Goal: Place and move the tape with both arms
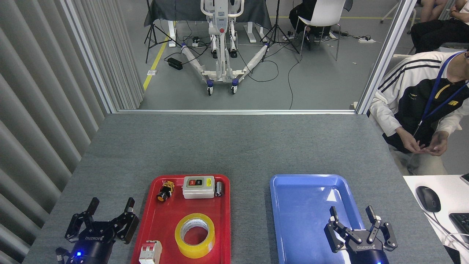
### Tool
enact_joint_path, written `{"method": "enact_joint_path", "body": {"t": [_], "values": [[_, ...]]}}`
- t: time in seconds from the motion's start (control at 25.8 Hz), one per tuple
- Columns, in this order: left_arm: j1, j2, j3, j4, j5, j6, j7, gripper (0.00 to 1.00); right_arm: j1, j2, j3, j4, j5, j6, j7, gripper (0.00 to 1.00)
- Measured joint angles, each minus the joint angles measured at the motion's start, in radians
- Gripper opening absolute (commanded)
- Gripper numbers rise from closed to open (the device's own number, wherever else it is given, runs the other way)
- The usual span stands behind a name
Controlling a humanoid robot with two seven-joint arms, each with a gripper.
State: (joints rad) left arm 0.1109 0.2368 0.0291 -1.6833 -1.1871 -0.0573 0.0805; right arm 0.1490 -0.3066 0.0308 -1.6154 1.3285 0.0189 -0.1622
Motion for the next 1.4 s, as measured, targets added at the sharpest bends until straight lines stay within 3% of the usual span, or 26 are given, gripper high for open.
{"method": "enact_joint_path", "body": {"t": [0.66, 0.78, 1.12, 1.4], "values": [[0.003, 0.010, 0.004, -0.016, -0.015, 0.002, 0.024, 1.00, 0.015, -0.003, 0.016, -0.019, 0.004, -0.012, -0.003, 1.00], [0.003, 0.011, 0.005, -0.024, -0.014, 0.006, -0.012, 1.00, 0.018, -0.012, 0.012, -0.019, 0.004, -0.019, -0.007, 1.00], [-0.050, 0.002, -0.015, -0.028, -0.013, 0.031, -0.234, 1.00, 0.026, -0.012, 0.021, -0.028, 0.004, -0.023, -0.014, 1.00], [-0.212, 0.004, -0.083, 0.013, -0.006, 0.031, -0.710, 1.00, 0.027, -0.014, 0.031, -0.028, 0.006, -0.024, -0.005, 1.00]]}}
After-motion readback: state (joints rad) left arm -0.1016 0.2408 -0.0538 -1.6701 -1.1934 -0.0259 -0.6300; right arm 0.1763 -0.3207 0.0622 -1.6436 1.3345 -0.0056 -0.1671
